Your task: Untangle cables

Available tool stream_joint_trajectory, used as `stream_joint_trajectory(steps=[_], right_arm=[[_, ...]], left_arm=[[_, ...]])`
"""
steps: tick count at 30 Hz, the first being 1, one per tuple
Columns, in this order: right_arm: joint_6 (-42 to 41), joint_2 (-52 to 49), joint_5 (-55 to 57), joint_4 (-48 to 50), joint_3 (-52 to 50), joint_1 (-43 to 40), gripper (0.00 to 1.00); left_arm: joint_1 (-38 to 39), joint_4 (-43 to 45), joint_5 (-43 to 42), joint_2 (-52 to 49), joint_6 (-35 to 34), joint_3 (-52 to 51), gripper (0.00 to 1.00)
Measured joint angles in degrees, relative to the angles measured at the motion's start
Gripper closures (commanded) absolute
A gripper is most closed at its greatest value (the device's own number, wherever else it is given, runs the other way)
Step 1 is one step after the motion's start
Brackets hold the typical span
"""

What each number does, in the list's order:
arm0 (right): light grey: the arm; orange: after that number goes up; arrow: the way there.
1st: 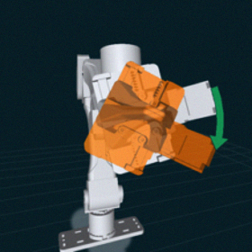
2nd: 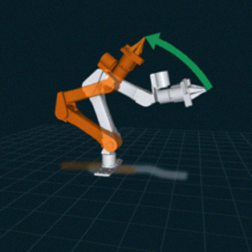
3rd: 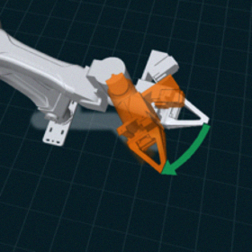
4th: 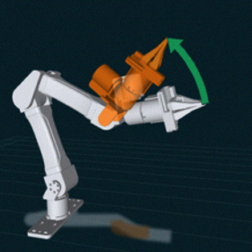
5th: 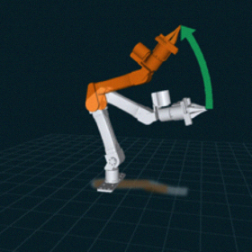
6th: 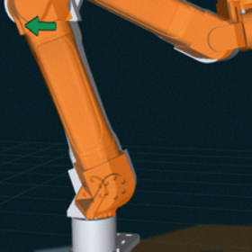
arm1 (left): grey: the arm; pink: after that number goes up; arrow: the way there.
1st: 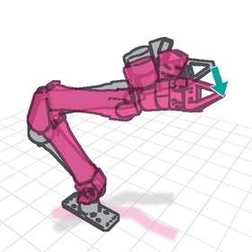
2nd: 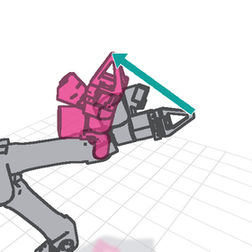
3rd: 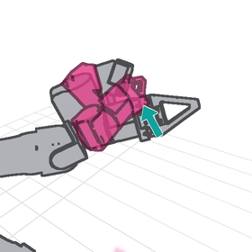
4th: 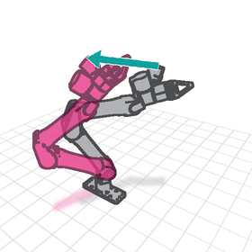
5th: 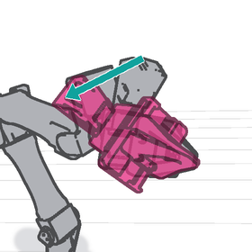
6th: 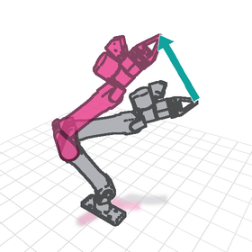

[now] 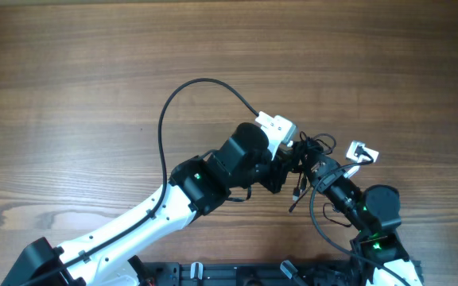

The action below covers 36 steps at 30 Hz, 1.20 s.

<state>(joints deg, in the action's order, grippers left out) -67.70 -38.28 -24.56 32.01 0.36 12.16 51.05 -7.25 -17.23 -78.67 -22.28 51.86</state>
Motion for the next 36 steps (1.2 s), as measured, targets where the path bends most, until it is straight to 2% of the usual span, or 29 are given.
stream_joint_trajectory(steps=[3,5,12,15,17,21,22,23,24,27,32,34,36], right_arm=[[0.02,-1.44,-0.07,0.52,0.00,0.07,0.94],[0.02,-2.03,-0.35,0.94,0.00,0.07,0.82],[-0.15,-2.34,-0.96,1.92,0.00,0.15,0.64],[0.11,-2.40,-0.44,1.84,0.00,0.09,0.51],[-0.17,-2.69,-0.15,1.68,0.00,-0.09,0.47],[0.31,-2.93,0.17,0.85,0.00,-0.28,0.25],[0.13,-2.93,0.13,0.57,0.00,-0.28,0.16],[0.74,-2.93,-0.07,0.35,0.00,-0.28,0.03],[2.10,-2.97,-0.50,0.17,0.00,-0.28,0.00],[13.33,-2.97,-3.54,0.15,0.00,-0.33,0.00],[24.52,-3.13,-7.80,6.05,0.22,-0.33,0.01],[28.00,-3.13,-8.92,4.31,1.64,-0.33,0.00],[32.33,-3.10,-9.42,-2.82,5.35,-0.33,0.00]], left_arm=[[-0.09,0.00,-3.21,0.00,1.73,0.00,0.96],[-0.11,-0.26,-4.11,0.00,2.32,0.00,0.96],[-2.97,-2.62,-6.25,-0.02,2.93,0.00,0.96],[-7.06,-3.43,-7.65,0.00,2.23,0.00,0.96],[-9.94,-3.45,-8.24,0.00,1.38,0.00,0.96],[-17.62,-3.41,-9.35,0.00,-1.49,0.00,0.96],[-19.04,-3.32,-9.77,0.00,-2.03,0.00,0.96],[-19.93,-3.23,-10.10,0.00,-2.27,0.00,0.96],[-20.79,-3.15,-10.73,0.00,-2.49,0.00,0.96],[-21.27,-3.06,-12.76,0.00,-3.17,0.00,0.96],[-21.22,-3.04,-14.67,0.00,-4.24,0.00,0.96],[-21.22,-3.04,-14.97,0.00,-4.46,0.00,0.96],[-21.22,-3.04,-15.28,0.00,-4.63,0.00,0.96]])
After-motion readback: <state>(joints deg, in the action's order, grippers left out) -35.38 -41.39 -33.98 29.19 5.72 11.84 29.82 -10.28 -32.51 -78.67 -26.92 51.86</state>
